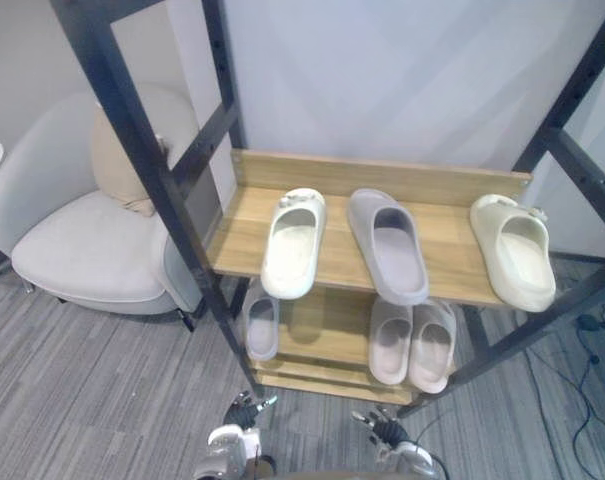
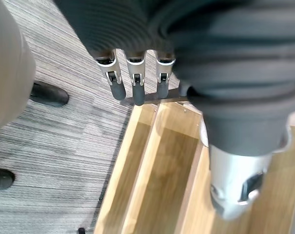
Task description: Organize the slippers on the shoe rack
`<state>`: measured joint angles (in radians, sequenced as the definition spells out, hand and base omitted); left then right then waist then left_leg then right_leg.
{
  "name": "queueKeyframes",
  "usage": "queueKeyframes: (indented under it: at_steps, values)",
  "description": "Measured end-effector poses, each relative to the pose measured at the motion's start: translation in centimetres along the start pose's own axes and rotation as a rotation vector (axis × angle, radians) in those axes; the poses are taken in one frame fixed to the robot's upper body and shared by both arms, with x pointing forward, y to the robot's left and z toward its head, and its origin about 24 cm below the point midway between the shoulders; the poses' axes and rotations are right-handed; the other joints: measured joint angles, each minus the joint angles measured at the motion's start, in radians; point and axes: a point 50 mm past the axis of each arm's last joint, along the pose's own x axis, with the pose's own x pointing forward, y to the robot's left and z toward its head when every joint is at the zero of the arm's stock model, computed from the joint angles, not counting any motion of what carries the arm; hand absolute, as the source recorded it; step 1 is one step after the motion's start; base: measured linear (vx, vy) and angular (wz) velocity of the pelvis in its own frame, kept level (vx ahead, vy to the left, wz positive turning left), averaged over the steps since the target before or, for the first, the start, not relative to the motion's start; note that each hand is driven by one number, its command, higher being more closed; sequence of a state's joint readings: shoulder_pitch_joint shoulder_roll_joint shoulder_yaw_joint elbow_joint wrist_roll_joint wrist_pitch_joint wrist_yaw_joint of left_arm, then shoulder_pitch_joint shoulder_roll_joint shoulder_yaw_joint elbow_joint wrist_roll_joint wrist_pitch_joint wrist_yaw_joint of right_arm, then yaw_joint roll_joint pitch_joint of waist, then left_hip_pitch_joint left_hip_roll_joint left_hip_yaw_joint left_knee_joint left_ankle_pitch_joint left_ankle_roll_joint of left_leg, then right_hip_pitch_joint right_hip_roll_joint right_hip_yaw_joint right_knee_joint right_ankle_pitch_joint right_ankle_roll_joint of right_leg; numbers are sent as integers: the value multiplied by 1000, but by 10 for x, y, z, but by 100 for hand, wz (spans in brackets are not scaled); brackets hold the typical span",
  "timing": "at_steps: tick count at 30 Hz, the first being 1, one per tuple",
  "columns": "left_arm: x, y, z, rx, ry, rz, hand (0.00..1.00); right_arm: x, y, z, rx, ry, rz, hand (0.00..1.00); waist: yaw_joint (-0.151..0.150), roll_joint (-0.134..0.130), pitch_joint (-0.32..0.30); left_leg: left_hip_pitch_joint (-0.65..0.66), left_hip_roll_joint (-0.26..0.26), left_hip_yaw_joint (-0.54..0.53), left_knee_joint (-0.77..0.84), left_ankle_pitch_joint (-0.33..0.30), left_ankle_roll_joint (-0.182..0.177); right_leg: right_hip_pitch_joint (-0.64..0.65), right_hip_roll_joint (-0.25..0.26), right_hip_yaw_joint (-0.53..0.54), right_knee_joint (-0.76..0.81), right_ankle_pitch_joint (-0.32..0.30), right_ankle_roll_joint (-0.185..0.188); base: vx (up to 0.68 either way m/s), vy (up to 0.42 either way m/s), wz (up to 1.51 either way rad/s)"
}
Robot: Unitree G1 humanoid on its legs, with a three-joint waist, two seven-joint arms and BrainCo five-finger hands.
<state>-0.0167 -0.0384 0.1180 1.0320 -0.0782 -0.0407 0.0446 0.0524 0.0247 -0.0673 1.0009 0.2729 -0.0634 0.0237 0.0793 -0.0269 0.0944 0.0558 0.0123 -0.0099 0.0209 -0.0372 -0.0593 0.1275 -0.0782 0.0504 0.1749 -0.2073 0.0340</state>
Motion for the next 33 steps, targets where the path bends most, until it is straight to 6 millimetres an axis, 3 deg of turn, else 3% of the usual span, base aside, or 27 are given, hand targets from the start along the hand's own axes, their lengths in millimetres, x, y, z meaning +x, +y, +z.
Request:
queueKeyframes:
  at_steps: [4, 7, 13, 18, 25, 33]
  values:
    - [0, 6, 0, 8, 2, 24, 0, -2, -5, 3, -83, -23, -13, 0, -1, 0, 0, 34, 11, 21, -71, 40, -5, -7, 10, 30, -5, 3, 0, -46, -41, -16]
    - [-1, 9, -2, 36, 1, 36, 0, -16, -12, 26, -157, -185, -16, 0, -13, -1, 1, 31, 15, 37, -99, 57, -3, -32, 14, 53, -6, 8, 0, -78, -23, -19]
    - [-5, 15, -4, 47, -27, 57, 0, -80, -20, 85, -299, -597, -26, 0, -36, -5, 1, 28, 21, 67, -114, 65, -3, -59, 17, 93, -24, 19, 17, -92, -3, -16]
    - [-8, 17, -6, 55, -43, 57, 0, -129, -7, 126, -378, -880, -16, 0, -54, -7, -5, 10, 25, 86, -108, 63, -5, -89, 21, 116, -20, 19, 26, -25, -11, -13]
    - [-8, 14, -7, 68, -47, 34, 0, -180, 15, 148, -406, -1132, 42, 0, -71, -8, -10, -9, 26, 101, -34, 24, 7, -74, 19, 125, -26, 30, 32, 54, -12, -8]
    - [-9, 9, -11, 110, -40, 7, 0, -196, 20, 167, -468, -1273, 46, 0, -78, -5, -15, -19, 14, 93, 7, -6, 9, -58, 12, 136, -40, 31, 34, 7, 1, 0]
